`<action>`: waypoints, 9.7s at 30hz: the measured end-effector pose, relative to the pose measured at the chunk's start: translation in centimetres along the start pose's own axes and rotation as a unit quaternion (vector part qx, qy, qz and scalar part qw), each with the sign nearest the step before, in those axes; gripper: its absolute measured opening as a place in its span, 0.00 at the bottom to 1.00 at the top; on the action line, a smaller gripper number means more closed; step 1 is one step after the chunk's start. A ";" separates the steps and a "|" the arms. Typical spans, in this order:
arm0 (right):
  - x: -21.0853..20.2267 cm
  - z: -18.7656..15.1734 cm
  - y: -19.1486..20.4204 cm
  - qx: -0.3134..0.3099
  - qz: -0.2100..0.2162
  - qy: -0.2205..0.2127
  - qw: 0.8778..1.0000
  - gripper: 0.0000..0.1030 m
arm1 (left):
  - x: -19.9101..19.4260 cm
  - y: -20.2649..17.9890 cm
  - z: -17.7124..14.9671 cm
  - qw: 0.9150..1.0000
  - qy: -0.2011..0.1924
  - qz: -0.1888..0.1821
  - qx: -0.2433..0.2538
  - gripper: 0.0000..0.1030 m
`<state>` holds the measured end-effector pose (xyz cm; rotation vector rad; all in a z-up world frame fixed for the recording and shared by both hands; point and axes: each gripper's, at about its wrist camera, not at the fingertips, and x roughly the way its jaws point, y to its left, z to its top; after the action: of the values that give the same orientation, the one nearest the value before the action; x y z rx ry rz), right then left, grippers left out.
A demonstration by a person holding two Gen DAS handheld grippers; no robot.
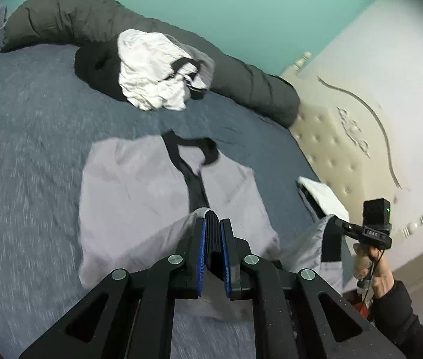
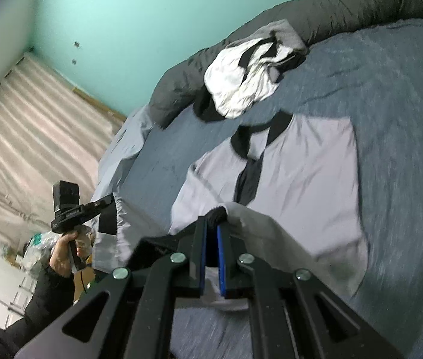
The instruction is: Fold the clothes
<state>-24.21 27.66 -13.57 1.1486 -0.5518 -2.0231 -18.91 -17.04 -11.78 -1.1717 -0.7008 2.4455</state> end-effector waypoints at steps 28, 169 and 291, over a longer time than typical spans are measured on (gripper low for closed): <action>14.3 14.9 -20.3 0.066 -0.173 -0.025 0.982 0.10 | 20.3 18.7 10.8 0.987 -0.009 0.090 -0.135 0.57; 28.6 -3.5 0.5 -0.077 -0.257 0.055 0.962 0.12 | 11.1 9.8 -11.5 0.992 -0.049 0.120 -0.001 0.57; 12.1 -13.5 -5.0 0.033 -0.120 -0.066 0.990 0.08 | 7.2 17.5 -12.7 0.963 -0.145 0.044 -0.223 0.19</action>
<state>-18.57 21.40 -30.40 1.1723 -0.5726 -2.3147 -14.72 -24.22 -33.01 -1.0101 -1.3700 2.6443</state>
